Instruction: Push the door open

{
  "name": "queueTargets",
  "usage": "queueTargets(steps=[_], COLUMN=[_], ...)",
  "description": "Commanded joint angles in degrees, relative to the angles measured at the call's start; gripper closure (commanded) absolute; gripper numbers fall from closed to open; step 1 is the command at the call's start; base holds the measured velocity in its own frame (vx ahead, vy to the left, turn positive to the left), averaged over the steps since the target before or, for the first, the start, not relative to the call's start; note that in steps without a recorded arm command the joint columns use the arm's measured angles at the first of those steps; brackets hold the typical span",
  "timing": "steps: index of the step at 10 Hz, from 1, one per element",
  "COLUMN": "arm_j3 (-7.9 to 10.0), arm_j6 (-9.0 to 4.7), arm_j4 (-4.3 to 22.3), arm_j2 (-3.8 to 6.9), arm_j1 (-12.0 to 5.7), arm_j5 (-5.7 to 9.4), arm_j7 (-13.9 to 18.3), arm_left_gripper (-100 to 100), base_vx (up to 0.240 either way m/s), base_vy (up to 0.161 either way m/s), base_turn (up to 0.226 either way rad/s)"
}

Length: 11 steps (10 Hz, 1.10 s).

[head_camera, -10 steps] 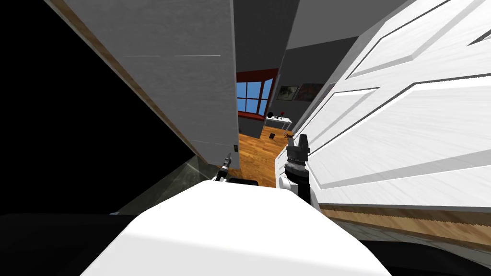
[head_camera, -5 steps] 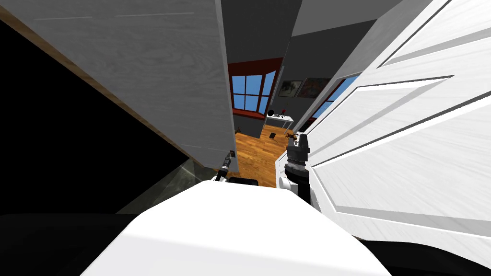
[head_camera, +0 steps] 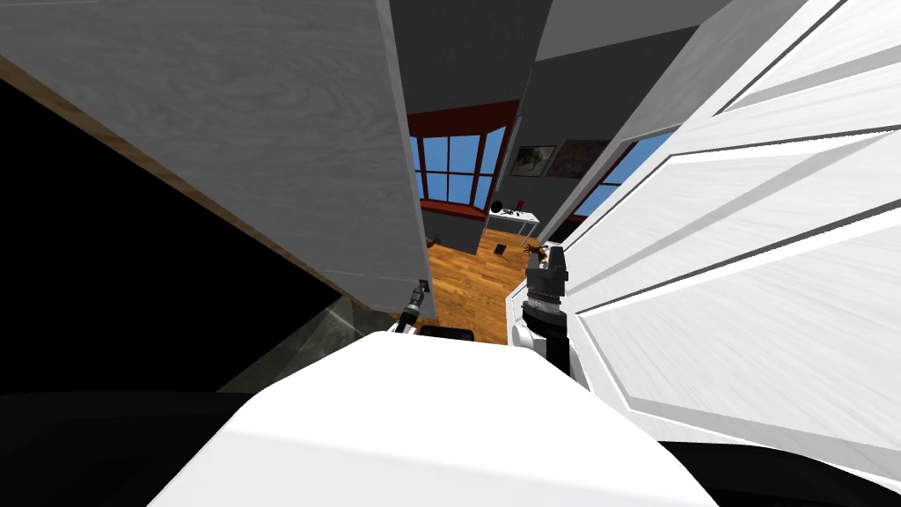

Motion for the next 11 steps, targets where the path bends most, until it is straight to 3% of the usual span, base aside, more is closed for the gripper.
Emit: queueTargets(steps=[1,4,5,11], arm_j3=[0.00,0.00,0.77,3.83], arm_j6=[-0.04,-0.04,0.18,0.41], arm_j4=[-0.01,-0.01,0.21,0.59], arm_j2=[0.00,0.00,0.47,1.56], arm_j1=[0.05,0.05,-0.03,-0.52], arm_j5=[0.01,0.01,0.36,1.77], arm_j7=[0.02,0.02,-0.26,-1.18], arm_left_gripper=[100,100,100,100], base_vx=[-0.016,-0.005,0.093,0.178], base_vy=[0.007,0.000,-0.035,-0.048], base_turn=[-0.007,0.001,0.026,0.044])
